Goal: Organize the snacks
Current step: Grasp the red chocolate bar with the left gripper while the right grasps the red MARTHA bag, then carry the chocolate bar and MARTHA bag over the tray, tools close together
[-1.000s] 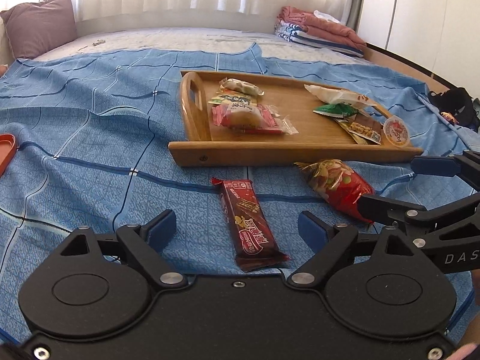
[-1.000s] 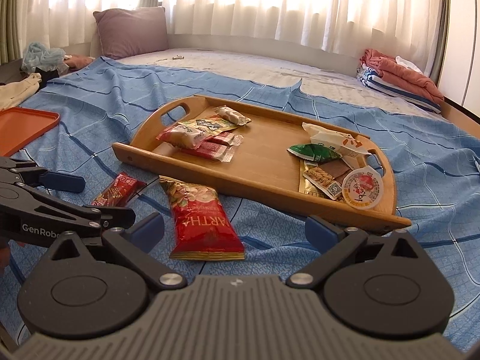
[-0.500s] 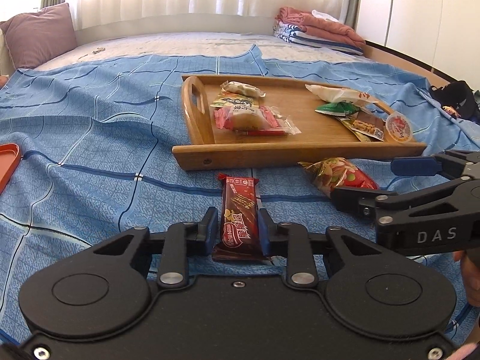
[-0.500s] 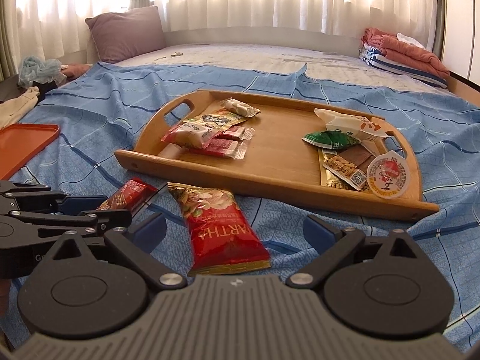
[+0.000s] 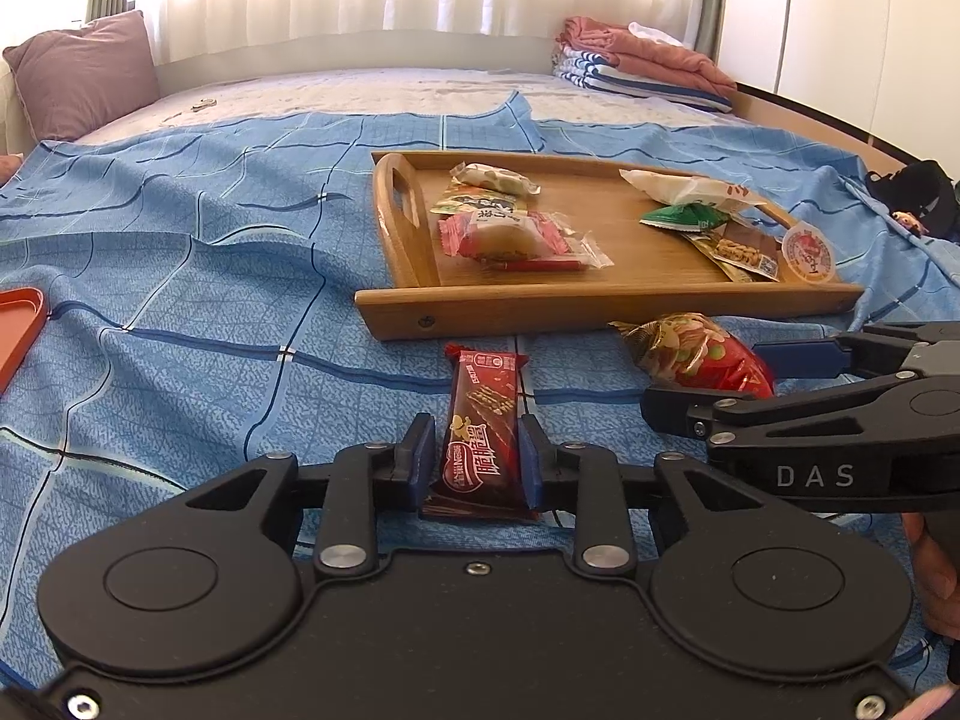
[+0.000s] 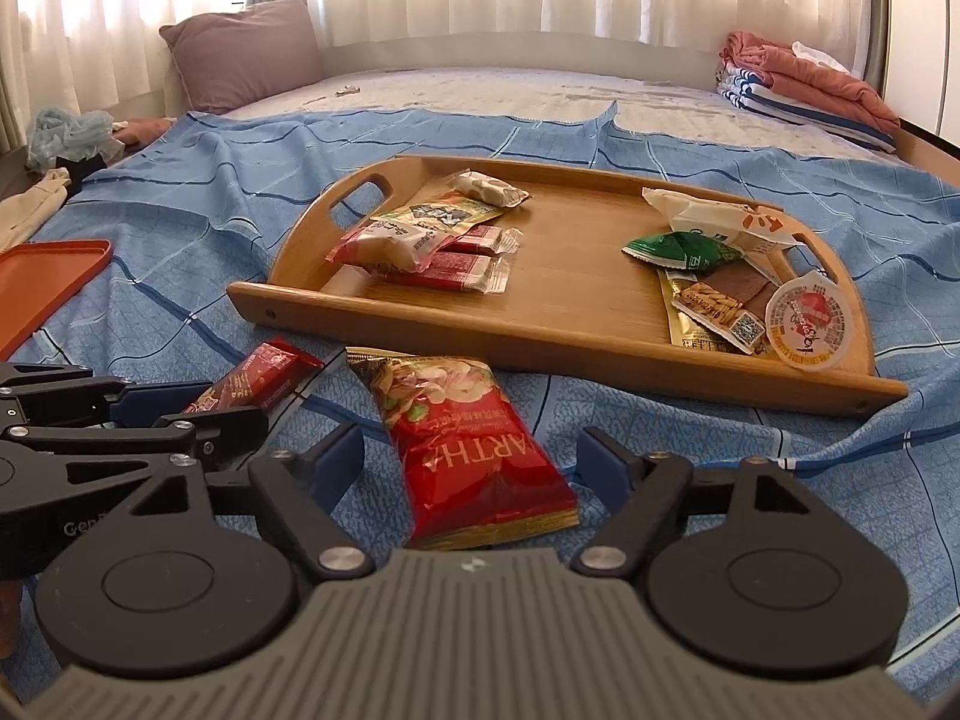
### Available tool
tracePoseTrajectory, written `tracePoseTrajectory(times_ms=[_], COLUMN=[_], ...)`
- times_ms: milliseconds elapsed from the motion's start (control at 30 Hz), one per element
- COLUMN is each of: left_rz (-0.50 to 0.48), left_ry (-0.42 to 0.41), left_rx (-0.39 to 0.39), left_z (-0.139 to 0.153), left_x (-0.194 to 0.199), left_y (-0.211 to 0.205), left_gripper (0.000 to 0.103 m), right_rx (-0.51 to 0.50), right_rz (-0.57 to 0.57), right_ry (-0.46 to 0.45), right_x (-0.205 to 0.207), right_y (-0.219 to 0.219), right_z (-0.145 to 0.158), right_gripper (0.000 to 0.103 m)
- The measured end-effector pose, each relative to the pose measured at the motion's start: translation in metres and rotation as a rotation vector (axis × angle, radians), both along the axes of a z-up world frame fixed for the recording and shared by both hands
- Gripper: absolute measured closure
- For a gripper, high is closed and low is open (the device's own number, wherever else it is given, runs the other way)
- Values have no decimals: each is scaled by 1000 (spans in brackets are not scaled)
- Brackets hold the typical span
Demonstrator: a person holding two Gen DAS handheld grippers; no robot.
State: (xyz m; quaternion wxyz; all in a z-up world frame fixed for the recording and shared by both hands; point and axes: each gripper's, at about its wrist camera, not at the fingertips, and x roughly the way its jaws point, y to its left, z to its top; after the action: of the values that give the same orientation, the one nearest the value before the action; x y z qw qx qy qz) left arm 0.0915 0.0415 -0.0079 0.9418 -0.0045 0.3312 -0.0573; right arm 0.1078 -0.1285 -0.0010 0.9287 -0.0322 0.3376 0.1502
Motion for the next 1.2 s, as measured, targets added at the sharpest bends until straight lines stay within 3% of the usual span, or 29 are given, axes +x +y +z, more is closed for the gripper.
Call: tracePoseTrajectory(times_ms=[533, 667, 833, 1200], left_rz=[-7, -14, -8, 16], left_ry=[-36, -46, -60, -71], left_rx=[24, 64, 62, -16], left_z=[2, 4, 16, 53], left_x=[-6, -10, -11, -2], left_y=[-1, -4, -2, 6], left_gripper=[80, 80, 80, 80], right_rx=[28, 4, -29, -61], right_rz=[-31, -52, -60, -97], right_ry=[-15, -8, -25, -97], right_x=[-4, -5, -10, -18], right_y=[0, 2, 5, 4], right_z=[0, 4, 15, 54], right_gripper=[44, 45, 45, 45])
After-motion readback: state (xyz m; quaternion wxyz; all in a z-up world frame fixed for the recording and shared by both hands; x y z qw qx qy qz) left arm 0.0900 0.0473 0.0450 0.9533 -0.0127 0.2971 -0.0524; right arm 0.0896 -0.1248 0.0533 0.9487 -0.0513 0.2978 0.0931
